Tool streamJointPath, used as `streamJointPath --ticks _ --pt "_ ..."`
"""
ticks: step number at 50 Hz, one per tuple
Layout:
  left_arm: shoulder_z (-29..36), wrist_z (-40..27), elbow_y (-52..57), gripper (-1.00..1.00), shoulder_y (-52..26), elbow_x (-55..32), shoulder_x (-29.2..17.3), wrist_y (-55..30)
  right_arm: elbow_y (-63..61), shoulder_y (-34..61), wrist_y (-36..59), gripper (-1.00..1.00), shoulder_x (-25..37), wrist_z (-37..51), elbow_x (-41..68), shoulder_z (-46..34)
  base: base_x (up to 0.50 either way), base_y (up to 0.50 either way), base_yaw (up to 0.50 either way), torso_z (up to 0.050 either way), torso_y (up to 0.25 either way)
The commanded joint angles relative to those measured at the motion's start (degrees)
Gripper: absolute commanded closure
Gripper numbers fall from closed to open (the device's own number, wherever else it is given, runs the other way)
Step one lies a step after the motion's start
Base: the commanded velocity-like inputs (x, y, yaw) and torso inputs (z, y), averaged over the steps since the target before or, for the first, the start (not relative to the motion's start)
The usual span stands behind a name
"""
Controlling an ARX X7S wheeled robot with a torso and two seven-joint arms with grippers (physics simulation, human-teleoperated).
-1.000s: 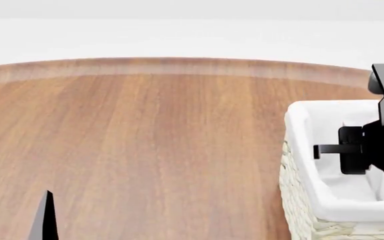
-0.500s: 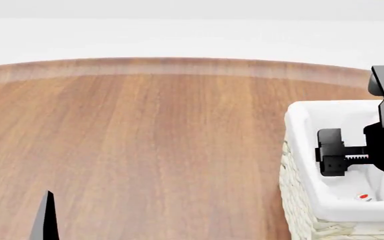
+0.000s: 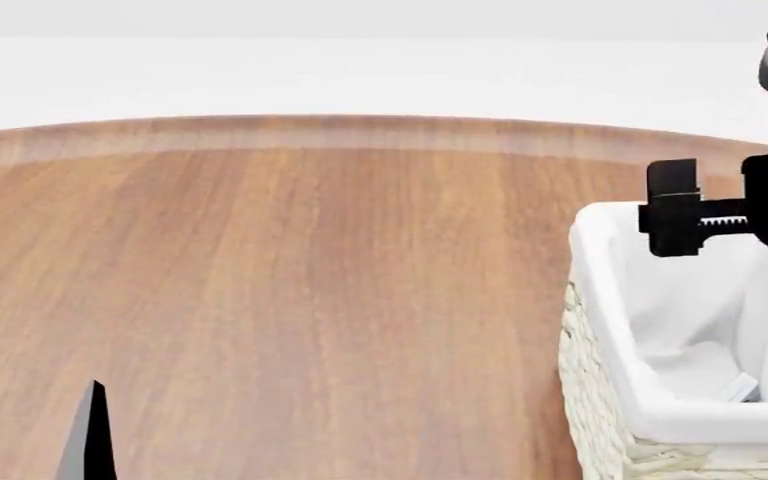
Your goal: Pick up the cream cheese box, and put it in the basket.
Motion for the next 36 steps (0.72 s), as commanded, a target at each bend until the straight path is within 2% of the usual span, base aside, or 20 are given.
streamJointPath --ticks 1,7,13,17,20,23,33,36 --pt "0.2 -0.1 -0.1 -1.00 0.0 0.1 0.0 0.3 -10.2 -4.2 -11.5 -1.00 3.9 10.1 1.8 6.4 0.00 0.00 0.00 0.000 0.000" --pt "0.3 -0.3 -0.3 -1.00 0.1 0.2 0.0 0.4 -21.8 -11.4 -20.9 -1.00 6.8 16.3 2.4 9.7 0.00 0.00 0.00 0.000 0.000" --pt "0.5 -0.8 -1.0 -1.00 -0.1 0.9 0.5 0.5 -40.2 -22.0 -33.2 -1.00 10.3 25.0 2.4 13.1 0.00 0.00 0.00 0.000 0.000" --pt "0.7 -1.1 -0.6 -1.00 0.1 1.1 0.5 0.3 -51.0 -29.2 -40.5 -1.00 11.8 32.5 -2.1 13.2 0.00 0.00 0.00 0.000 0.000" --pt "0.1 -1.4 -0.6 -1.00 0.1 0.9 0.4 0.5 -57.9 -30.7 -41.1 -1.00 12.7 37.4 -5.6 12.3 0.00 0.00 0.00 0.000 0.000" --pt "0.5 -1.4 -0.9 -1.00 0.0 1.2 0.6 0.7 -63.6 -32.9 -42.8 -1.00 13.6 38.5 -5.5 12.2 0.00 0.00 0.00 0.000 0.000" --pt "0.4 -2.3 -2.0 -1.00 -0.3 1.2 1.4 0.6 -79.2 -39.8 -44.0 -1.00 13.4 51.0 -23.9 7.6 0.00 0.00 0.00 0.000 0.000" --pt "1.1 -2.6 -3.0 -1.00 -0.3 1.5 2.3 0.7 -80.7 -41.7 -44.7 -1.00 11.6 51.4 -29.0 5.5 0.00 0.00 0.00 0.000 0.000"
